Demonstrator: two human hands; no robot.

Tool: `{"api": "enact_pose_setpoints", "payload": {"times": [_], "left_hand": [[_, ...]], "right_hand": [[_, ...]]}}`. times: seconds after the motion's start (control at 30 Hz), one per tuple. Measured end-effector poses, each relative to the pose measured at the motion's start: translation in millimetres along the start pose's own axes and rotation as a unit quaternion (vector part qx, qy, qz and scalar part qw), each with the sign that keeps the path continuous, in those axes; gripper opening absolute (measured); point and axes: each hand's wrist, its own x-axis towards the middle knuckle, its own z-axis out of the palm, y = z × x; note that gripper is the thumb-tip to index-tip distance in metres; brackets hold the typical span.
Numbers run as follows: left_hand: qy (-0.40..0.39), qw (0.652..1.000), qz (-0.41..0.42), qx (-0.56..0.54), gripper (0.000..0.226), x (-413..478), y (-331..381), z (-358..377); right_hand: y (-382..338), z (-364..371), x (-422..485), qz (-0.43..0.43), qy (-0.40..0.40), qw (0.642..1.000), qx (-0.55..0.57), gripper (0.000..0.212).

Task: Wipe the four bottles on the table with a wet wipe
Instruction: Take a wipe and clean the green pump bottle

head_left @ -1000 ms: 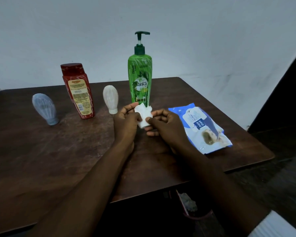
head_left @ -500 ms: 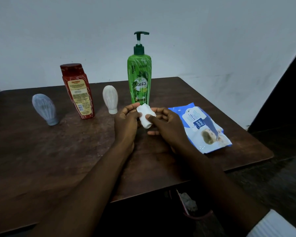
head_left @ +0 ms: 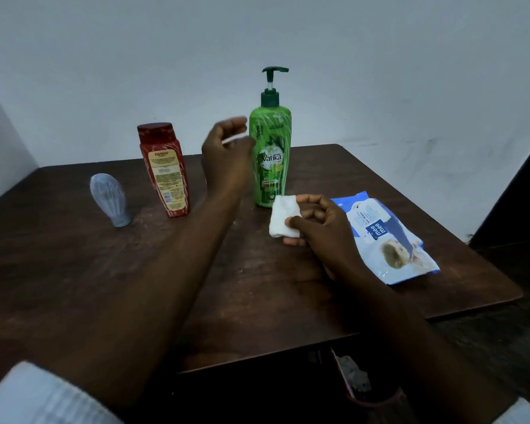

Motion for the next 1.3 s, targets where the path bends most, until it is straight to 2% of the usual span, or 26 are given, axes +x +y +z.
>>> {"api": "enact_pose_setpoints", "payload": {"times": [0.07, 0.2, 0.37, 0.53, 0.6, 0.7, 1.0, 1.1, 1.2, 1.3], "left_hand": [[-0.022, 0.999, 0.029, 0.034, 0.033, 24.8, 14.8, 4.0], [-0.083, 0.99, 0.035, 0.105, 0.05, 60.3, 33.3, 12.9], [-0.168, 0.976, 0.02, 0.14, 0.059, 80.7, 28.9, 16.9], [-0.216, 0.967, 0.005, 0.134, 0.046, 85.1, 32.6, 22.4], [-0.231, 0.964, 0.006, 0.128, 0.032, 85.3, 33.2, 24.7], [-0.238, 0.962, 0.022, 0.135, 0.012, 85.1, 32.7, 25.6], [-0.223, 0.96, 0.115, 0.125, 0.029, 64.1, 33.7, 2.1], [-0.228, 0.96, 0.114, 0.117, 0.03, 56.1, 42.3, -14.5], [-0.232, 0.965, 0.09, 0.088, 0.031, 47.4, 51.4, -34.4], [-0.243, 0.966, 0.059, 0.071, 0.03, 38.6, 57.7, -53.7]], "right_hand": [[3.3, -0.2, 2.3, -0.005, 0.002, 0.999, -0.037, 0.045], [6.7, 1.7, 3.3, 0.0, 0.018, 0.996, -0.087, 0.035], [-0.4, 3.4, 5.4, 0.031, 0.0, 1.0, 0.001, 0.036], [-4.7, 7.1, 5.3, 0.032, 0.0, 0.999, 0.023, 0.036], [-3.4, 7.0, 4.1, 0.029, 0.001, 1.0, 0.008, 0.036], [-1.7, 5.8, 3.7, 0.001, 0.015, 1.0, -0.024, 0.034], [-11.6, 3.7, -3.8, -0.07, 0.024, 0.996, -0.057, 0.022], [-26.0, 5.2, -6.4, -0.104, 0.038, 0.992, -0.063, 0.022], [-45.9, 9.0, -8.9, -0.15, 0.02, 0.988, -0.04, 0.025], [-67.4, 18.8, -8.2, -0.227, 0.047, 0.97, -0.075, 0.019]]}}
